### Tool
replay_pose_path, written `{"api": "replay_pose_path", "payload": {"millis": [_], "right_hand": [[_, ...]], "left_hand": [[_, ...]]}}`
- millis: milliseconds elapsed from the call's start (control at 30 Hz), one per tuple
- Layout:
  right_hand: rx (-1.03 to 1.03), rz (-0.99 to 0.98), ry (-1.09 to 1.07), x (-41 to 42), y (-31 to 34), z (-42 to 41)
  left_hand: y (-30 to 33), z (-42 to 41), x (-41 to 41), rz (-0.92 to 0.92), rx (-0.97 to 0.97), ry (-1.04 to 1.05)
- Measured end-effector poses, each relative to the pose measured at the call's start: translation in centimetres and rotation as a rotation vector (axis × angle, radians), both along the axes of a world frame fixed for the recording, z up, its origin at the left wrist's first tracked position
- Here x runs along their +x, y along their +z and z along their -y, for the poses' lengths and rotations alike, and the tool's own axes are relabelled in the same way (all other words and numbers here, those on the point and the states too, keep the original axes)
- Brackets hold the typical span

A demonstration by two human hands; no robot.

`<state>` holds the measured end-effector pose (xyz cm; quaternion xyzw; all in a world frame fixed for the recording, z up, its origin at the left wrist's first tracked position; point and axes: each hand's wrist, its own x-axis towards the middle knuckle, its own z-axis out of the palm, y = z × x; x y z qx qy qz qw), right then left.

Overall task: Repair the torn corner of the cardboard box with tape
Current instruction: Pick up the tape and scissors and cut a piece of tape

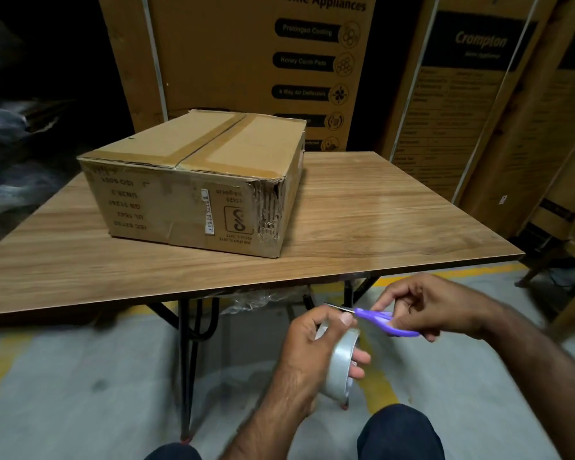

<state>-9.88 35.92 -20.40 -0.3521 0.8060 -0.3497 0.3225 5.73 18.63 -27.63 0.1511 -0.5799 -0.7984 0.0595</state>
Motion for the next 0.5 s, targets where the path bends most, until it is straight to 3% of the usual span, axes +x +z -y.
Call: {"api": "replay_pose_path", "payload": {"millis": [200,500], "right_hand": [[-0.005,-0.186,0.005,2.3,1.0,0.8],[-0.064,-0.406,0.076,4.6,2.8,1.6]], "left_hand": [[1.7,1.3,0.3,-0.091,-0.129,0.137],[3.3,2.5,0.6,-0.136,-0.114,0.178]]}}
